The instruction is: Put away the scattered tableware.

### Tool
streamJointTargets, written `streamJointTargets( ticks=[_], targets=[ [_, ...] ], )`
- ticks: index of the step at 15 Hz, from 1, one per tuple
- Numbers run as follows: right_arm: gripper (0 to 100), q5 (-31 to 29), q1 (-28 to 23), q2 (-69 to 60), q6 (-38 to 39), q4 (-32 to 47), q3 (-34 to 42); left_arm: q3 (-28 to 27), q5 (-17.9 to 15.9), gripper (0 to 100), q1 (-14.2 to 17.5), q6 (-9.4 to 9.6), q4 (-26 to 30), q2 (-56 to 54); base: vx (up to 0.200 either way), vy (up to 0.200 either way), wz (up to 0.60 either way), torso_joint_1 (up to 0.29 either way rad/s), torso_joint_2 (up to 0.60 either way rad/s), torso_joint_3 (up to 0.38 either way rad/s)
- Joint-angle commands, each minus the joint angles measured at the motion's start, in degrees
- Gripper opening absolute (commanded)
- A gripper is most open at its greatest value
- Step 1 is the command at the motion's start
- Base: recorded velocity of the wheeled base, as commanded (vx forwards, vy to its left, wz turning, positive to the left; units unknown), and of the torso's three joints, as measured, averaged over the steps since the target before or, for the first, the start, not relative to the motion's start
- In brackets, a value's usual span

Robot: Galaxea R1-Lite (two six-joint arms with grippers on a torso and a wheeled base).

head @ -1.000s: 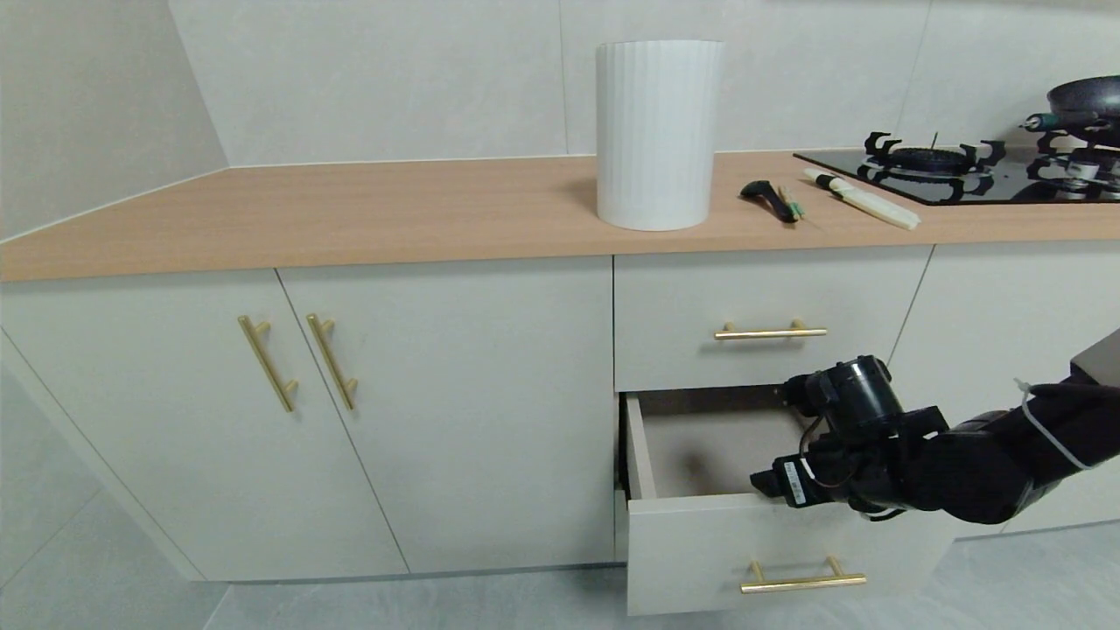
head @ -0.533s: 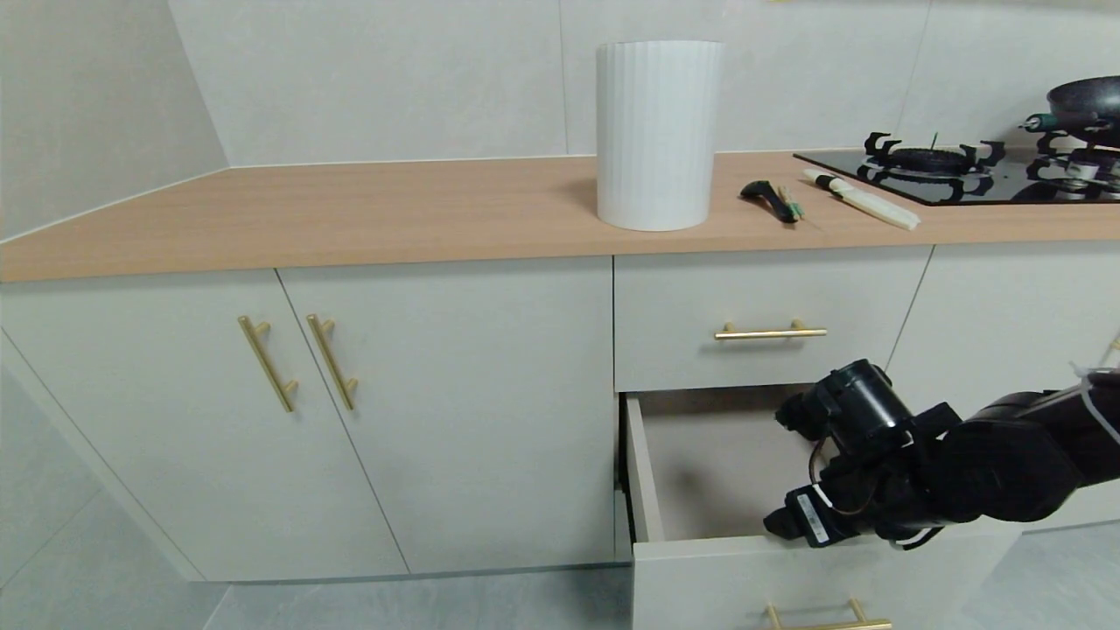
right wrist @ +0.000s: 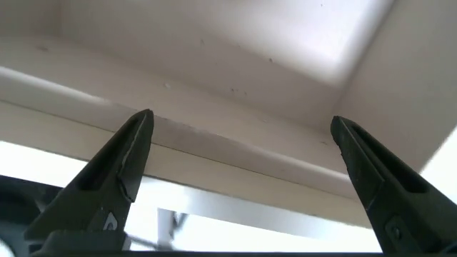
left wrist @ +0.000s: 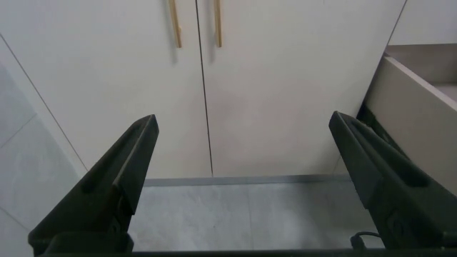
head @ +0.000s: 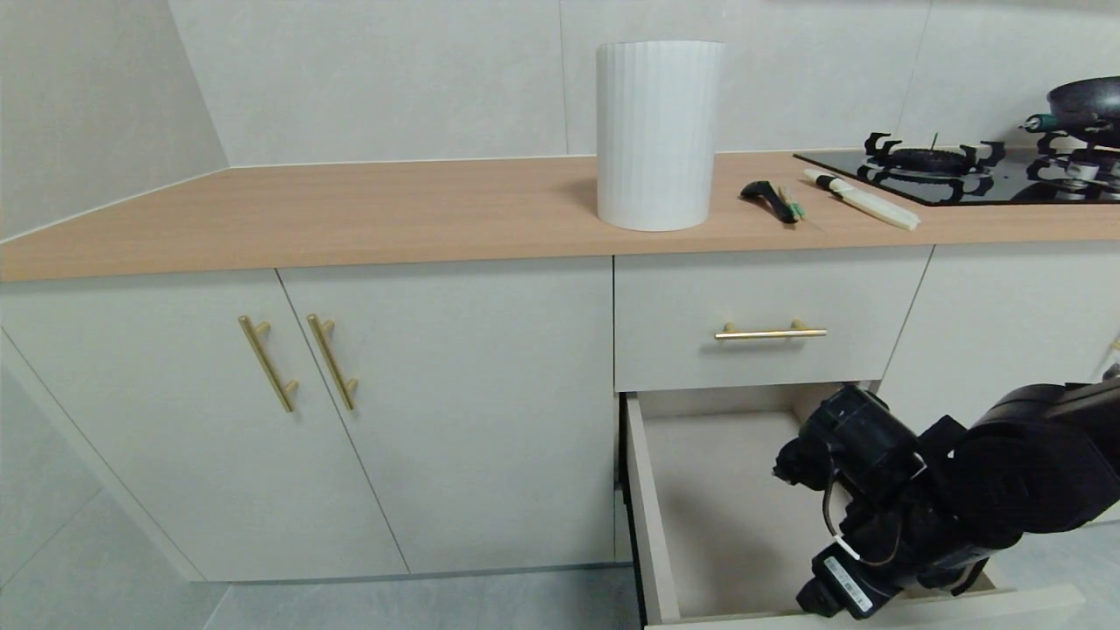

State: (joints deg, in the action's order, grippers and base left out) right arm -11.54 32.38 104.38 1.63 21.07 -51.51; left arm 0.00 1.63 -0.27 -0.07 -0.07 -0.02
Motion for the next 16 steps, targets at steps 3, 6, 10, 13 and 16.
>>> streamJointTargets(
  ticks=[3, 6, 10, 13, 16],
  targets=[
    [100, 0.0, 0.5, -0.6, -0.7, 1.3, -0.1, 0.0, 0.0, 100, 0.0, -0.01, 0.0, 0.0, 0.0, 0.0, 0.0, 0.0, 0.0, 0.0],
    [100, 0.0, 0.1, -1.9, 3.0, 0.5, -3.8, 0.0, 0.0, 100, 0.0, -0.01, 0.0, 0.0, 0.0, 0.0, 0.0, 0.0, 0.0, 0.0],
    [100, 0.0, -1.3, -7.3, 10.4, -1.1, -8.4, 0.0, 0.0, 100, -0.1, -0.01, 0.0, 0.0, 0.0, 0.0, 0.0, 0.0, 0.0, 0.0],
    [100, -0.4, -3.4, -8.2, 10.5, -6.5, -7.8, 0.0, 0.0, 100, 0.0, -0.01, 0.0, 0.0, 0.0, 0.0, 0.0, 0.0, 0.0, 0.0],
    [100, -0.5, -4.2, -9.0, 10.4, -7.3, -7.8, 0.0, 0.0, 100, 0.0, -0.01, 0.0, 0.0, 0.0, 0.0, 0.0, 0.0, 0.0, 0.0]
  ],
)
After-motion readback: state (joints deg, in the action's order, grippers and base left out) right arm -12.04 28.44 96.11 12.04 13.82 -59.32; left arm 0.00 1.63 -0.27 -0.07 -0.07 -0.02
